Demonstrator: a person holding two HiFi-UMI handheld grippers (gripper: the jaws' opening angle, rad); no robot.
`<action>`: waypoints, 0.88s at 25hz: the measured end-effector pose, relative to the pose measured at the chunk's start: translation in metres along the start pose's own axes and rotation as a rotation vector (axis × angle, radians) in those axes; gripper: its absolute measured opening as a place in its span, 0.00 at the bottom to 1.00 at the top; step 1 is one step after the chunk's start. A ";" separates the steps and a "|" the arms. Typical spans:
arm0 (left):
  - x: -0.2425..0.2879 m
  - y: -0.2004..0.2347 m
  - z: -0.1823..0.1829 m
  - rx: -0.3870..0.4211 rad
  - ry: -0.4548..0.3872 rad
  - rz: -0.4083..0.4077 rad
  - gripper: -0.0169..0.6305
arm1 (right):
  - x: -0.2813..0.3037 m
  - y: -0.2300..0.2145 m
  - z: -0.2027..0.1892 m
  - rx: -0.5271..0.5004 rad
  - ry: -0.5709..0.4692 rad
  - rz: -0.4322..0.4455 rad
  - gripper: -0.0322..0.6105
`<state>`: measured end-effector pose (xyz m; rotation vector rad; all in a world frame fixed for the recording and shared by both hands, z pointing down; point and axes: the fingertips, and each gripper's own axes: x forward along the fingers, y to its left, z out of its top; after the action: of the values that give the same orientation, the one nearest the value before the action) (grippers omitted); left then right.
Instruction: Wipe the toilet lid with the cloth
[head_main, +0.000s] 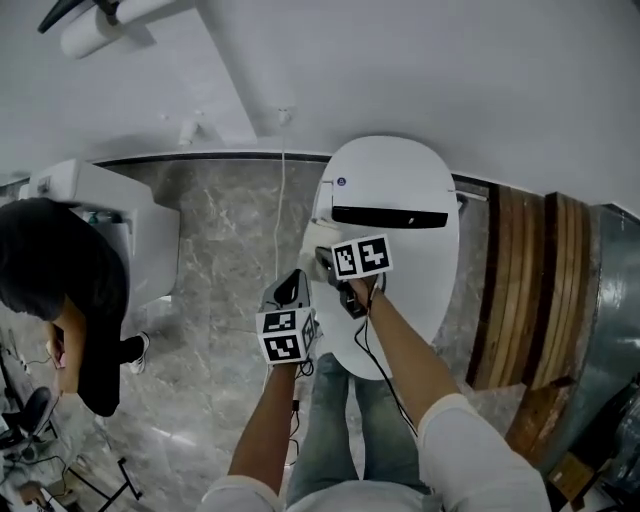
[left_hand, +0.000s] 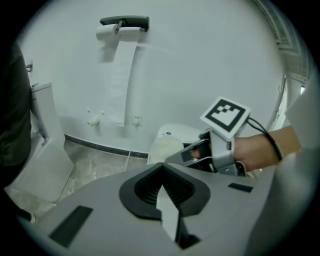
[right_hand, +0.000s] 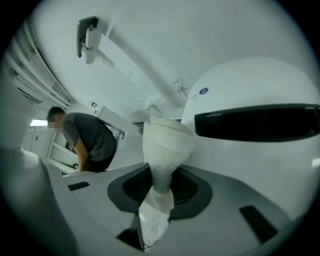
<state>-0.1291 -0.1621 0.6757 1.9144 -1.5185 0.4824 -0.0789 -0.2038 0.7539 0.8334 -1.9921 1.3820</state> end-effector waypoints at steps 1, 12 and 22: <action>0.001 -0.001 0.000 -0.007 0.002 -0.002 0.05 | 0.009 -0.005 -0.002 -0.007 0.043 -0.024 0.20; 0.030 -0.070 -0.023 -0.030 0.061 -0.108 0.05 | -0.102 -0.169 -0.028 0.186 0.032 -0.234 0.20; 0.015 -0.078 -0.035 0.034 0.064 -0.093 0.05 | -0.205 -0.276 -0.040 0.246 -0.036 -0.541 0.20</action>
<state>-0.0463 -0.1397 0.6908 1.9677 -1.3821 0.5256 0.2664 -0.2064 0.7762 1.3933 -1.4737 1.2970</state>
